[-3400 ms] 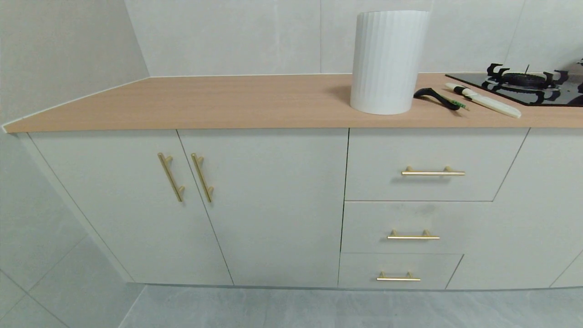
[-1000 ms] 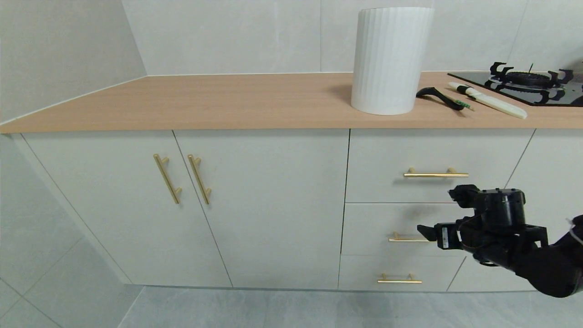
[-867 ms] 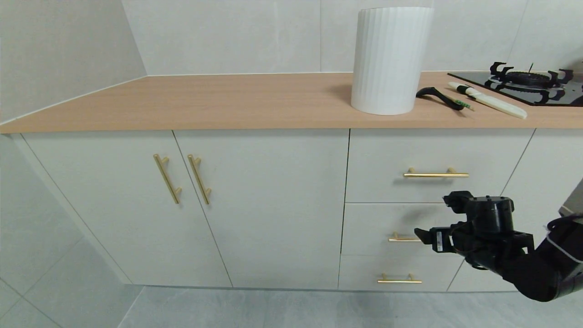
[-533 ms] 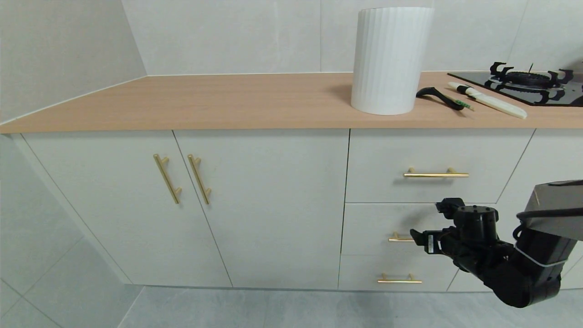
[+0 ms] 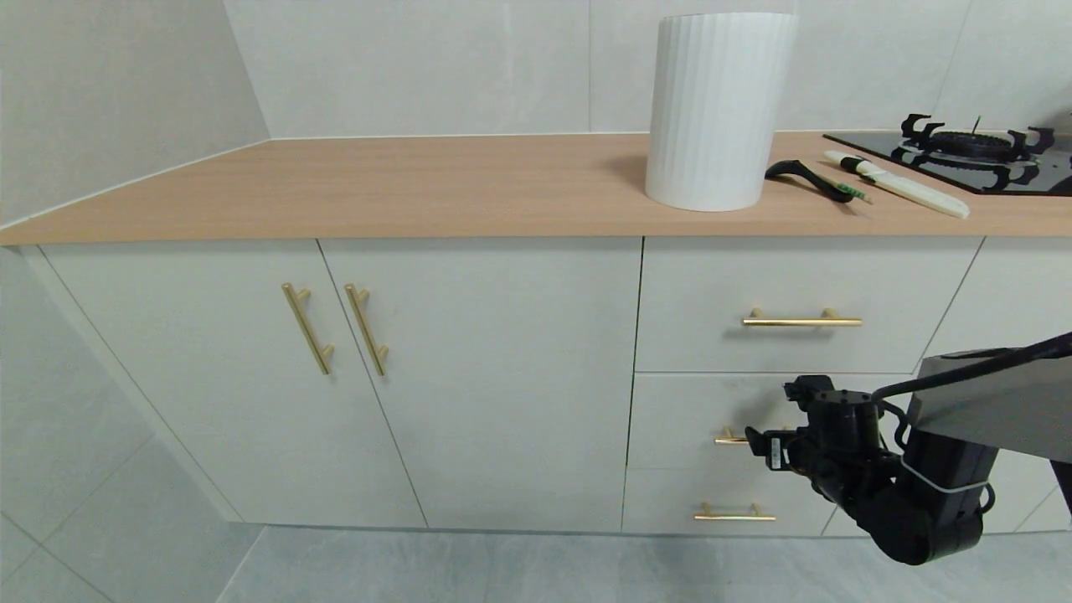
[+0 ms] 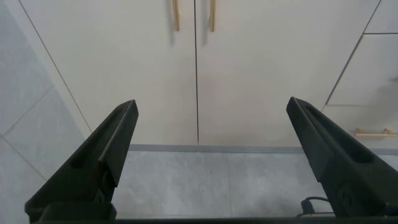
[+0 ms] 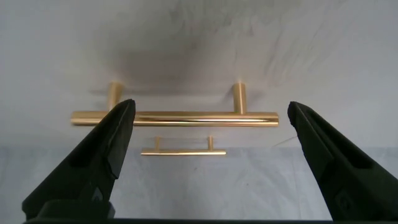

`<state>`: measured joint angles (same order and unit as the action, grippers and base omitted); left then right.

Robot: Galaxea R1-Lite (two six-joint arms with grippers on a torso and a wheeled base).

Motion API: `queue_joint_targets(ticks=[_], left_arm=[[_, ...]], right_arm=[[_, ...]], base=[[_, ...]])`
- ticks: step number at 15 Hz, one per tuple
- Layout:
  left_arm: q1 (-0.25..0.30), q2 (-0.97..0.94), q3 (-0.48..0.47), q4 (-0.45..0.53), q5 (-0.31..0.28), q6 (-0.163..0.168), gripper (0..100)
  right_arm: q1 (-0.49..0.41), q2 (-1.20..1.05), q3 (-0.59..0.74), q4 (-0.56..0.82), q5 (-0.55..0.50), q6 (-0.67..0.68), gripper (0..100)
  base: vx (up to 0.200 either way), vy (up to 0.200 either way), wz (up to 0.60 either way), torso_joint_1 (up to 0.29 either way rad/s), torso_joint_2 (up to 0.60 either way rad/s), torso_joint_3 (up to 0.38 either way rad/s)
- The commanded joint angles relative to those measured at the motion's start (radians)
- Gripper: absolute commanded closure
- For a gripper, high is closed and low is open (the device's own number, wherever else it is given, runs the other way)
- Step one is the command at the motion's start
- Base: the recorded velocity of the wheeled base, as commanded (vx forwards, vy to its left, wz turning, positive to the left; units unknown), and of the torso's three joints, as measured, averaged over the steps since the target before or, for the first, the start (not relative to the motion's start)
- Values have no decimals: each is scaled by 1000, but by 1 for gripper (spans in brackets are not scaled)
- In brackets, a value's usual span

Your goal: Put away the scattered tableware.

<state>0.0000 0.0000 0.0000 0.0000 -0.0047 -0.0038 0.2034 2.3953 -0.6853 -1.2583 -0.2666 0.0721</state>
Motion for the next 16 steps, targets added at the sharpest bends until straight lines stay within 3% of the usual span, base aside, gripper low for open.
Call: queue_joint_targets(ticks=[1, 13, 16], left_arm=[[0, 0, 0, 0, 0, 1, 0], [0, 2, 0, 0, 0, -1, 0], [0, 2, 0, 0, 0, 1, 0]], right_arm=[[1, 59, -19, -33, -3, 2, 0], [-1, 84, -5, -26, -2, -6, 0], [-1, -31, 72, 63, 4, -6, 0]], base=[[0, 0, 0, 0, 0, 0], [0, 0, 0, 0, 0, 0], [0, 0, 0, 0, 0, 0]])
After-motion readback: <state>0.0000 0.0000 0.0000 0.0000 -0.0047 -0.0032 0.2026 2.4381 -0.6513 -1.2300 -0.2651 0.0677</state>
